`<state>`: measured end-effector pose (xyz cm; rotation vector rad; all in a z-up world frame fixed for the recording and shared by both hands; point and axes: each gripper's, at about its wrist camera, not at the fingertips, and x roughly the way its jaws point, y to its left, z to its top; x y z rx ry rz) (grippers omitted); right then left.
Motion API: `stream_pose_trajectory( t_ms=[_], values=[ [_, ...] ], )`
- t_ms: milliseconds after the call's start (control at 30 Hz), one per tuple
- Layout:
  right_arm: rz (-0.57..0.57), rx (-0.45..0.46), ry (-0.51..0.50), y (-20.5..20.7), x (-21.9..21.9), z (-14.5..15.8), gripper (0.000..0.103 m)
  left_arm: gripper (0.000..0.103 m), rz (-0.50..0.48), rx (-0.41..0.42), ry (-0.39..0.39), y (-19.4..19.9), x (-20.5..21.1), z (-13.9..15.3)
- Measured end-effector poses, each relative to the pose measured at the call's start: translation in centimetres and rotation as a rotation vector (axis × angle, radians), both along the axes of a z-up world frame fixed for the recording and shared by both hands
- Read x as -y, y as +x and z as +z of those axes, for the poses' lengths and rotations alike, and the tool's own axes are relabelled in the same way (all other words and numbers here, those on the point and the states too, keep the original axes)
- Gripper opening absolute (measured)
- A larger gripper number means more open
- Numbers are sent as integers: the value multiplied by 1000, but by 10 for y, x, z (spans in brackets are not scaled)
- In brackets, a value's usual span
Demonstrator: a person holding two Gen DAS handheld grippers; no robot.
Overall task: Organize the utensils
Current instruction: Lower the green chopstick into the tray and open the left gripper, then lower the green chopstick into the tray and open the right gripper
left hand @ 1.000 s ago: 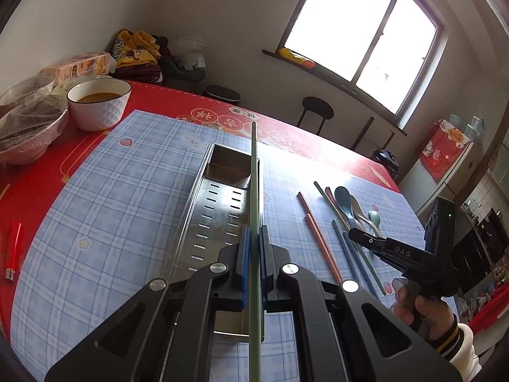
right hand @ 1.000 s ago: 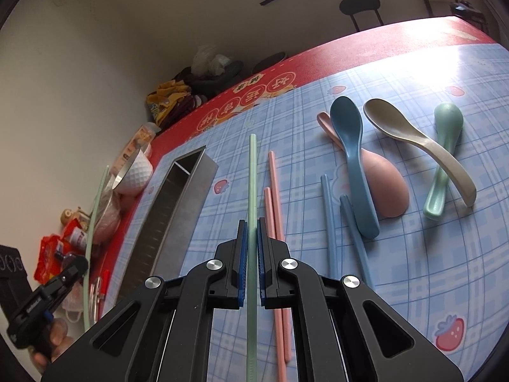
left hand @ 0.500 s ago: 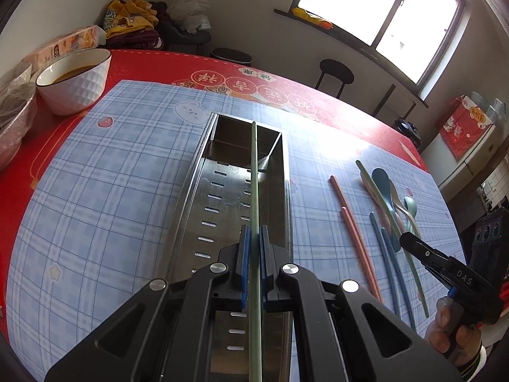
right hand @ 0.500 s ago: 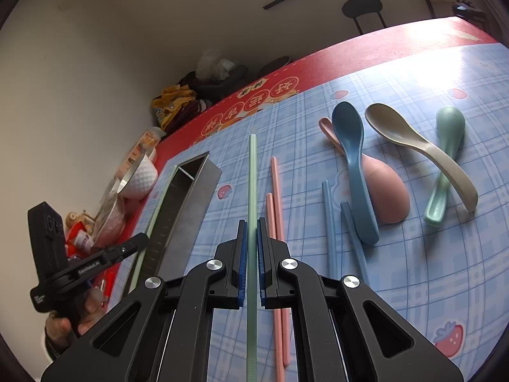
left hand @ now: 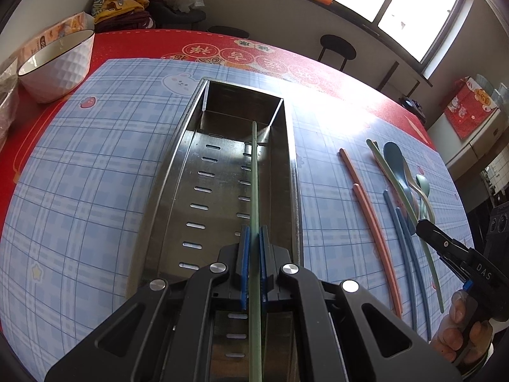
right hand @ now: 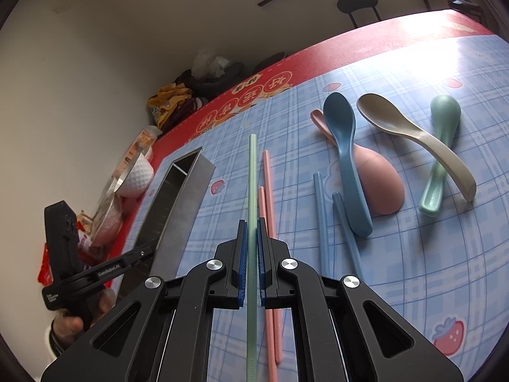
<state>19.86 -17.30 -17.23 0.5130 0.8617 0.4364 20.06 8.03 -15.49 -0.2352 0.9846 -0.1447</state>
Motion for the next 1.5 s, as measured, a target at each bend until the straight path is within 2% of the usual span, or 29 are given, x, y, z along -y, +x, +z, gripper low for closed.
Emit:
stream_pose_trajectory(
  t_ms=[200, 333, 400, 533, 700, 867, 933, 1000, 1133, 1500],
  values=[
    [-5, -3, -4, -5, 0, -1, 6, 7, -23, 11, 11, 0, 1, -1],
    [-8, -9, -5, -7, -3, -2, 6, 14, -52, 48, 34, -5, 3, 7],
    [-8, -10, -7, -7, -6, -1, 6, 19, -60, 85, 57, -11, 4, 13],
    [-5, -12, -13, -8, -12, 2, 6, 37, -68, 179, 96, -28, -1, 26],
    [2, -10, -25, -8, -26, 7, 6, 39, -39, 324, 174, -55, -16, 31],
    [15, -6, -38, -8, -45, 15, 6, 64, -20, 400, 222, -81, -34, 29],
    [20, -12, -42, -6, -54, 17, 6, 81, -17, 427, 230, -89, -41, 29],
    [29, -20, -44, -5, -63, 18, 6, 91, -4, 453, 242, -96, -47, 29],
    [49, -26, -62, -2, -87, 24, 6, 97, 18, 473, 234, -101, -57, 29],
    [40, -108, -86, 19, -133, 20, 6, 97, 88, 472, 180, -101, -75, 26]
  ],
)
